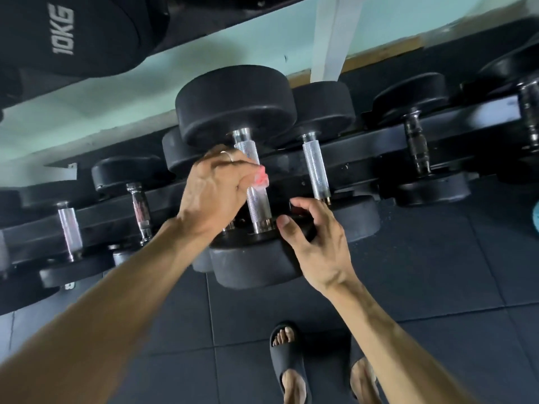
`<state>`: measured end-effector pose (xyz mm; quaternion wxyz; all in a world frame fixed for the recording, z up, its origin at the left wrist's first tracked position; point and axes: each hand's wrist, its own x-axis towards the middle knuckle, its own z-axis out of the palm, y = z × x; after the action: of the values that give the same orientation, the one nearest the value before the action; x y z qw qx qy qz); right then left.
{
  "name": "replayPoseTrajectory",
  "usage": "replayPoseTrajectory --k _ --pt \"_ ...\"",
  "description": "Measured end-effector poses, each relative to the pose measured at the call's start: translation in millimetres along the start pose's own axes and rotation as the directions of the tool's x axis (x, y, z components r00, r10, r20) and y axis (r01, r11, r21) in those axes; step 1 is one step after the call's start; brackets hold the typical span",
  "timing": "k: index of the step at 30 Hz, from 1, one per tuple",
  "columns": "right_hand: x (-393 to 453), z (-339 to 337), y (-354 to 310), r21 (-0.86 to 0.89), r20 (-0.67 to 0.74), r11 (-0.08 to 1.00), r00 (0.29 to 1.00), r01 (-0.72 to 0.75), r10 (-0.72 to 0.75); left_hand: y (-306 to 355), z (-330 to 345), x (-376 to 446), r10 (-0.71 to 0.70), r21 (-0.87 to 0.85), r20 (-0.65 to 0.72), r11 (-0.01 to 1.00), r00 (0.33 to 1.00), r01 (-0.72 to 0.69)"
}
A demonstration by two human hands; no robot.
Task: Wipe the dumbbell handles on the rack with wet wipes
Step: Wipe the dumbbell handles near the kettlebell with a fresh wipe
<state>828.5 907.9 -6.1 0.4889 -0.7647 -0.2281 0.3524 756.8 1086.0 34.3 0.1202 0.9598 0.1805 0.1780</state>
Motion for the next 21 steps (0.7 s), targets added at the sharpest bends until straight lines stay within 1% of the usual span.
replayPoseTrajectory --k 2,4,6,9,10,11,13,15,18,21 --pt "0 1 0 0.003 -0.007 1.000 1.000 -0.014 0.014 -9 4 16 0.066 0.073 -0.059 0.995 0.996 -0.062" --pt "0 1 -1 0.012 -0.015 1.000 1.000 -0.015 0.015 -7 9 19 0.079 0.115 -0.106 0.991 0.991 -0.066" --pt "0 2 -1 0.024 -0.023 1.000 1.000 -0.015 0.016 2 14 4 0.091 0.082 -0.030 0.993 0.995 -0.088" --pt "-1 1 -1 0.034 -0.018 0.999 0.999 -0.025 0.026 8 6 -9 0.120 0.007 0.160 0.992 0.980 -0.123" --pt "-1 1 -1 0.032 -0.014 0.999 0.999 -0.030 0.031 5 3 -4 0.114 0.011 0.190 0.993 0.975 -0.118" --pt "-1 1 -1 0.034 -0.011 0.999 0.999 -0.035 0.035 3 1 3 0.096 0.027 0.182 0.994 0.979 -0.103" --pt "-1 2 -1 0.051 -0.015 0.998 0.999 -0.045 0.045 -1 0 16 0.044 0.084 0.111 0.995 0.993 -0.054" --pt "-1 2 1 0.067 -0.015 0.996 0.998 -0.053 0.054 3 1 17 0.006 0.119 0.098 0.993 0.995 -0.018" --pt "-1 2 2 0.069 -0.004 0.996 0.998 -0.057 0.058 8 1 5 0.020 0.078 0.189 0.996 0.982 -0.035" --pt "-2 1 -1 0.064 0.007 0.996 0.998 -0.059 0.058 13 -8 3 0.071 -0.007 0.353 0.997 0.933 -0.073"
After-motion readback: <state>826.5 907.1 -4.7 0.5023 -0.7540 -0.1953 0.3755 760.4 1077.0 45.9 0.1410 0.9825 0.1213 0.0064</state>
